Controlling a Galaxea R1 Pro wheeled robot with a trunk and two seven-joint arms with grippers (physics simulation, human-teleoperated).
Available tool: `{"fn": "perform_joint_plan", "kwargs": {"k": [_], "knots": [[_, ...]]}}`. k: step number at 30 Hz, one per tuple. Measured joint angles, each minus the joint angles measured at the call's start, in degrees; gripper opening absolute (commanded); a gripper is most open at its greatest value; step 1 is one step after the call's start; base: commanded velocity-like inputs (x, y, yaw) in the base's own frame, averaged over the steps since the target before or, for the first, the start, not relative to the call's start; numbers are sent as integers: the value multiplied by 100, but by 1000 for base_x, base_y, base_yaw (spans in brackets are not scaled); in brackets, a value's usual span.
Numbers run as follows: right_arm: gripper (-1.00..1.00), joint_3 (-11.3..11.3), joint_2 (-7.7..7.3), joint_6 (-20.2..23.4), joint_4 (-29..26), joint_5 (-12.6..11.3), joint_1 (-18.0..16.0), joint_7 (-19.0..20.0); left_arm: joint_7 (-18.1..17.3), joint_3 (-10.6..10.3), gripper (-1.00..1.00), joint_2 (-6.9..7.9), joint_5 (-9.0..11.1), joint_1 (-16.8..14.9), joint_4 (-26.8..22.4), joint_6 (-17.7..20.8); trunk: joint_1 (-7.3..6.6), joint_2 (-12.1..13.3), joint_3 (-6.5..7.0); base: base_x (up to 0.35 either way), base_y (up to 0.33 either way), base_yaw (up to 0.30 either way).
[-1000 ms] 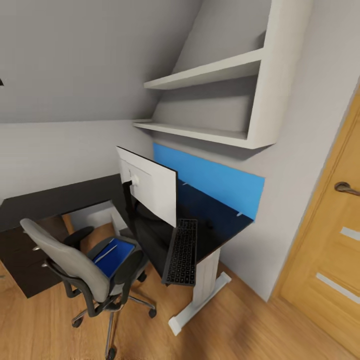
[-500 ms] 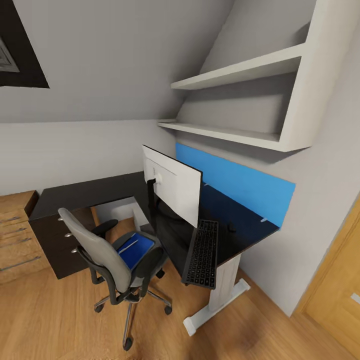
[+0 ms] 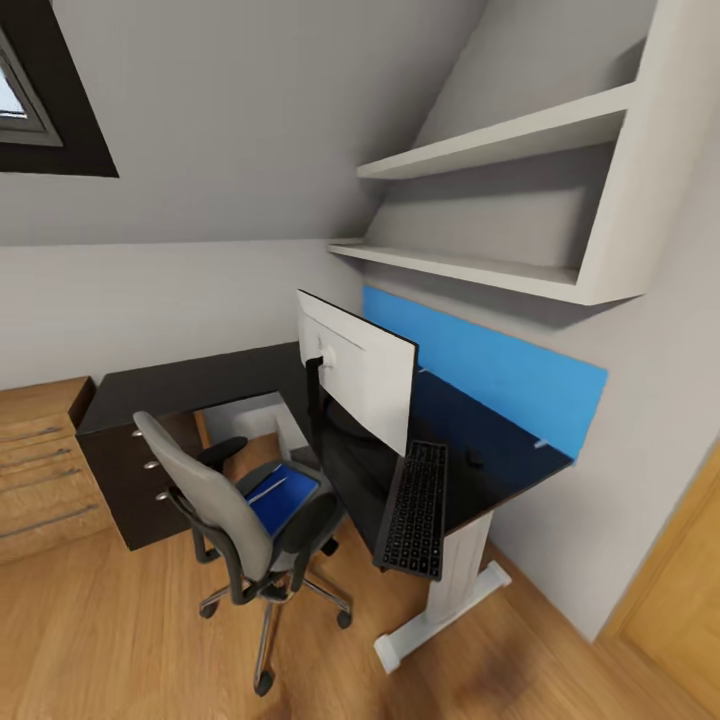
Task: In the bedroom, organize the workspace by keeping the computer under the desk, ensuring the monitor is on the desk, placing the keyboard on the desk next to the monitor, placing the mouse on the desk next to the keyboard, moving the folder from the swivel chair onto the desk next to the mouse, stacking the notebook on top of the folder with the pen on top of the notebook, and positioning the swivel chair next to the desk.
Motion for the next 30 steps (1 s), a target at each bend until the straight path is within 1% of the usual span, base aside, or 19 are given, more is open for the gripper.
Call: {"fn": "perform_joint_plan", "kwargs": {"k": [7, 30], "knots": [[100, 0, 7, 0, 8, 1, 0, -3, 0, 0, 100, 1, 0, -1, 0, -1, 0, 0, 0, 0, 0, 239], [100, -1, -1, -7, 10, 1, 0, -4, 0, -1, 100, 1, 0, -2, 0, 0, 0, 0, 0, 0, 0, 274]]}}
